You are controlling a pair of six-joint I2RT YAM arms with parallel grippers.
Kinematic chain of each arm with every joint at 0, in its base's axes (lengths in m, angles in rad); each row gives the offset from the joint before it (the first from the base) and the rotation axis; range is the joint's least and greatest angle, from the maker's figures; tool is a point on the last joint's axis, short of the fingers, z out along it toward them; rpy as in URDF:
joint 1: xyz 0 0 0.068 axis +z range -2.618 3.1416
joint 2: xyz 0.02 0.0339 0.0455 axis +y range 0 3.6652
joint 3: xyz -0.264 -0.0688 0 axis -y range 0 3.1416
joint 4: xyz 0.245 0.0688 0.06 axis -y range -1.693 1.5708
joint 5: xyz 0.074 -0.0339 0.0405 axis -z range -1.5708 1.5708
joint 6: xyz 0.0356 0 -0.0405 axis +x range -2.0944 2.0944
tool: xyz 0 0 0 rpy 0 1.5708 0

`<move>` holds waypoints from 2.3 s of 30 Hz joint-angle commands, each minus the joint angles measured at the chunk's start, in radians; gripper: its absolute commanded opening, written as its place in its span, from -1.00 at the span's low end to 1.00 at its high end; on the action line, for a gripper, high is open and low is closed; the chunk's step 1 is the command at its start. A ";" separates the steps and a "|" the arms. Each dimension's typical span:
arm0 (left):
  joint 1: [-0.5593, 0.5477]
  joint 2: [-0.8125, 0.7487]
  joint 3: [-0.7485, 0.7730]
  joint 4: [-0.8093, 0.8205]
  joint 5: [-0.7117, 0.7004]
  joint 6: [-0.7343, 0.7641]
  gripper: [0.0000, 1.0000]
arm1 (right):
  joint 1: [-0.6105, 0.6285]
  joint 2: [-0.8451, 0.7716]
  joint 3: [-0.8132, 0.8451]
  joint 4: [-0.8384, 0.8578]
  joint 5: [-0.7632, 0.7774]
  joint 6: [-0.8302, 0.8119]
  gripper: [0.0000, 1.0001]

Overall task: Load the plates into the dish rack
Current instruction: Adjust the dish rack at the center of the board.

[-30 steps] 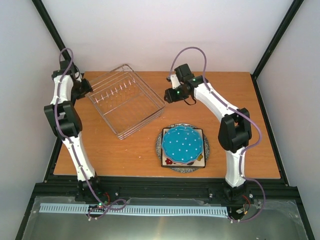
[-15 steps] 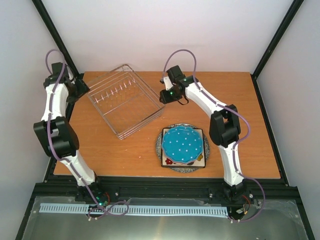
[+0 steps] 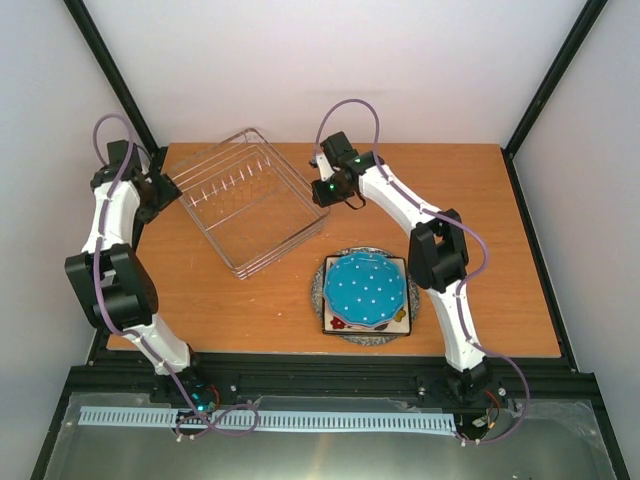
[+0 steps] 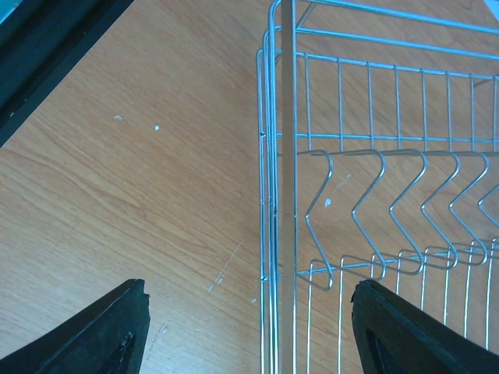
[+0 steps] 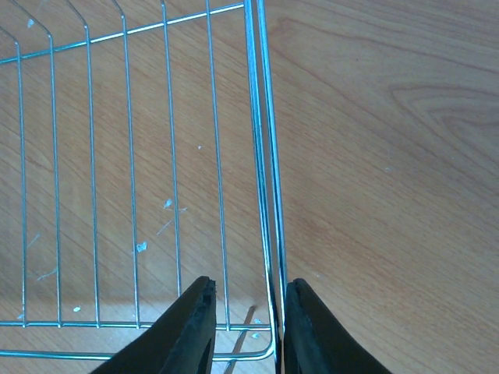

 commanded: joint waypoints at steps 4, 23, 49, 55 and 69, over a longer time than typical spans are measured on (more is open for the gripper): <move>0.002 -0.057 -0.014 0.025 -0.009 -0.010 0.44 | 0.025 0.026 0.030 -0.045 0.056 0.014 -0.65; 0.002 -0.154 -0.097 0.049 0.007 -0.017 0.47 | 0.080 -0.232 -0.405 0.181 -0.034 0.662 -0.94; 0.001 -0.248 -0.199 0.072 0.070 0.015 0.47 | 0.172 -0.281 -0.556 0.274 -0.082 0.718 -0.80; 0.001 -0.265 -0.197 0.080 0.100 0.015 0.47 | 0.176 -0.325 -0.553 0.268 -0.041 0.676 -0.42; -0.063 -0.435 -0.207 0.047 0.165 0.041 0.49 | 0.170 -0.611 -0.742 0.205 0.134 0.675 -0.16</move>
